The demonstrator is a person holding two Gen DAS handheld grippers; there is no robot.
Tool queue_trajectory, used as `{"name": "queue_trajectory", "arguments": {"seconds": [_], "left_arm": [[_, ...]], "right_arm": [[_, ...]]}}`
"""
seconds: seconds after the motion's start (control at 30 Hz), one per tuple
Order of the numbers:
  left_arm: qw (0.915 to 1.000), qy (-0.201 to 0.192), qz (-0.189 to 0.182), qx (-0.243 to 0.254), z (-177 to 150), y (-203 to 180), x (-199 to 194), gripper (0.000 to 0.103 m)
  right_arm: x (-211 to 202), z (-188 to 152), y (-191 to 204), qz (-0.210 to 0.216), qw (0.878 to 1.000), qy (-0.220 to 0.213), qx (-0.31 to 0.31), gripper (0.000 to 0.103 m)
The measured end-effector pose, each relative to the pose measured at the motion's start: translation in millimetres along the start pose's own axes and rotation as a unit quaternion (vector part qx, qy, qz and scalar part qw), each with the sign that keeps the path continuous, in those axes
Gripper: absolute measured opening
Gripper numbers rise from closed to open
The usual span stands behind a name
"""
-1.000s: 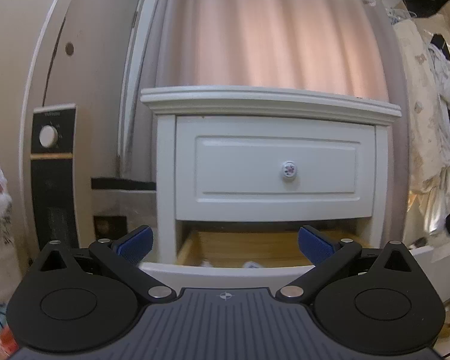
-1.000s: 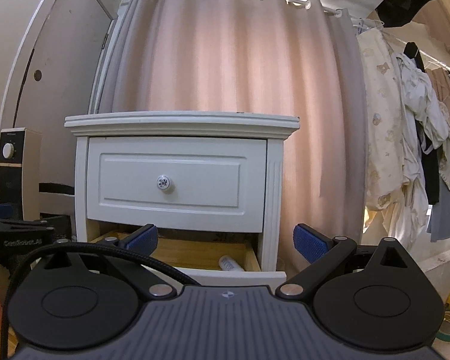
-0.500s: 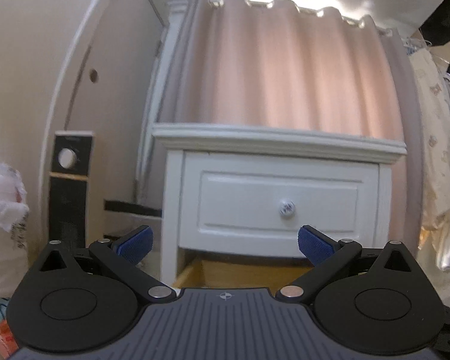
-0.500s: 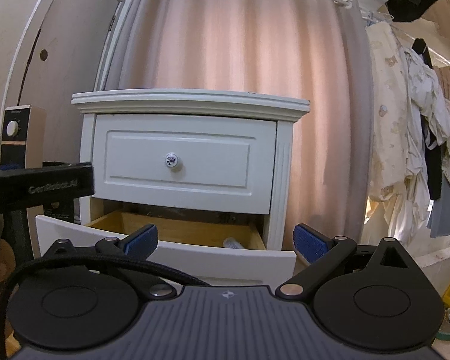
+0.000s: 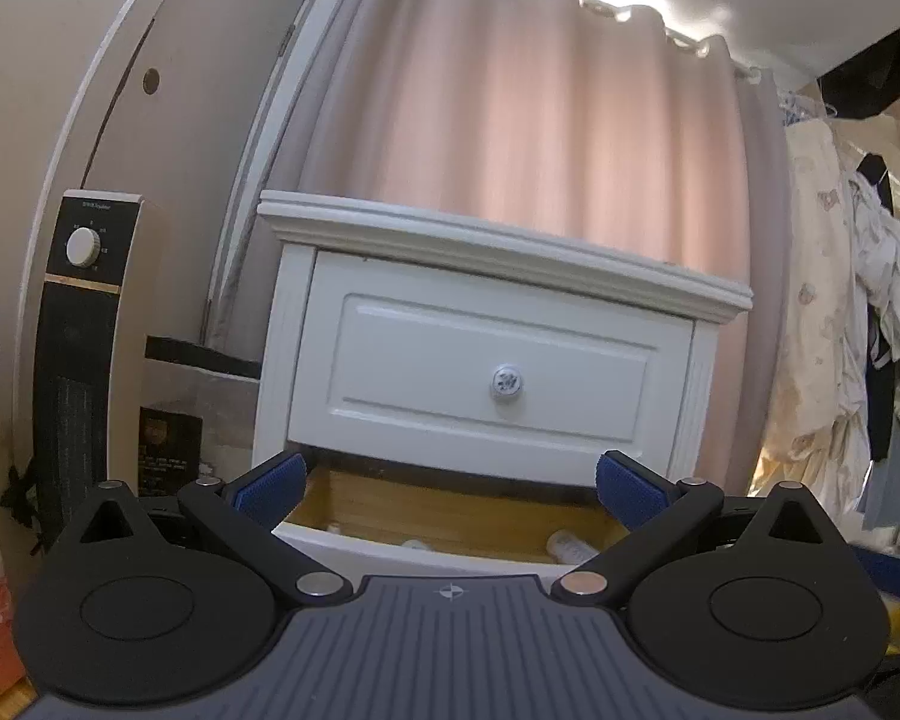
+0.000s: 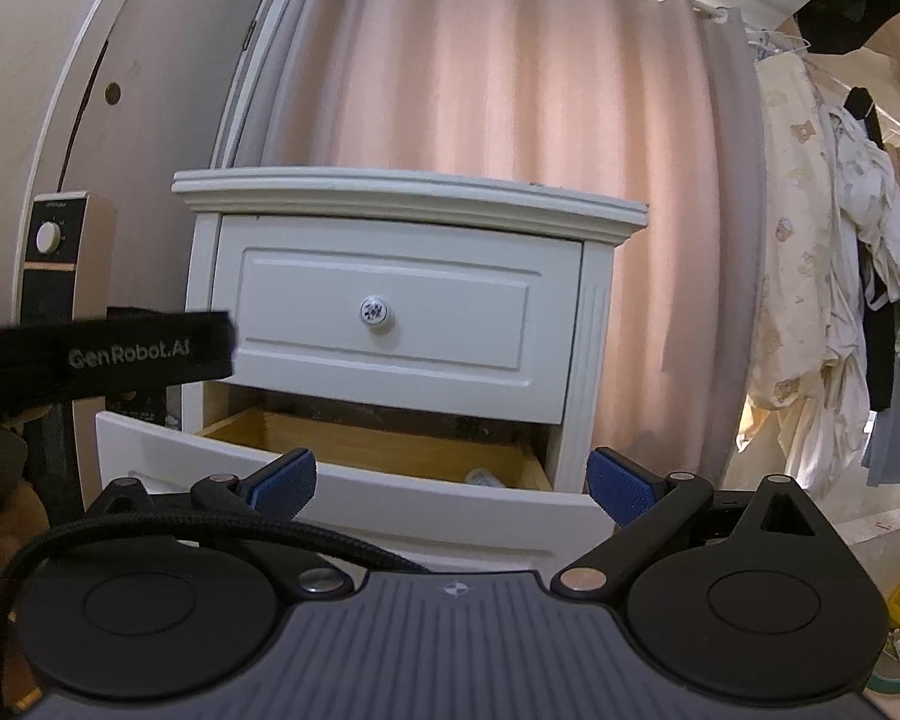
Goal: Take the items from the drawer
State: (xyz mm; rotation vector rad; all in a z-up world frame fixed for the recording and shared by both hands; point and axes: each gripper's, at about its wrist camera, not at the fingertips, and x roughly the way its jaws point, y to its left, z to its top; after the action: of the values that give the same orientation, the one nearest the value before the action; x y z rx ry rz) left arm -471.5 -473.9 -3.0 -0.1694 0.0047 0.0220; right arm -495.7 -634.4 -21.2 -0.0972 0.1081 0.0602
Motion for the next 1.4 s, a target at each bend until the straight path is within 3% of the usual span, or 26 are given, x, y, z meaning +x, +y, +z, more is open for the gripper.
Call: {"name": "queue_trajectory", "arguments": {"seconds": [0.27,0.47,0.57,0.77,1.0,1.07,1.23,1.37,1.4], "left_arm": [[0.9992,-0.020,-0.026,-0.022,4.2,-2.3,-11.5,0.103],[0.9987,0.009,-0.050,-0.006,-1.2,-15.1,-1.2,0.103],[0.9990,-0.008,-0.041,0.015,-4.3,-20.0,-1.1,0.103],[0.9946,-0.093,0.016,0.043,3.2,-25.0,-3.1,0.103],[0.9916,-0.110,0.066,0.009,32.5,-7.7,23.2,0.103],[0.9905,-0.106,0.084,0.028,32.3,-4.8,36.4,0.103],[0.9943,-0.023,0.041,0.096,2.7,-0.5,49.3,0.103],[0.9907,0.016,-0.001,0.135,-30.3,13.4,23.6,0.103],[0.9872,0.013,0.006,0.159,-40.2,18.6,13.3,0.103]], "right_arm": [[13.4,-7.7,9.2,0.006,1.000,0.015,-0.007,0.103],[20.9,-12.3,15.9,0.009,1.000,0.019,-0.012,0.103],[22.8,-13.1,16.5,0.011,1.000,0.021,-0.009,0.103],[24.0,-14.2,13.7,0.016,1.000,0.024,-0.003,0.103],[14.3,-15.2,4.2,0.056,0.998,0.037,0.008,0.103],[9.0,-15.2,0.1,0.078,0.996,0.042,0.007,0.103],[-16.3,-9.7,-21.3,0.135,0.990,0.021,0.028,0.103],[-33.5,6.5,-37.2,0.092,0.994,-0.033,0.052,0.103],[-36.1,9.7,-39.4,0.076,0.995,-0.047,0.052,0.103]]}}
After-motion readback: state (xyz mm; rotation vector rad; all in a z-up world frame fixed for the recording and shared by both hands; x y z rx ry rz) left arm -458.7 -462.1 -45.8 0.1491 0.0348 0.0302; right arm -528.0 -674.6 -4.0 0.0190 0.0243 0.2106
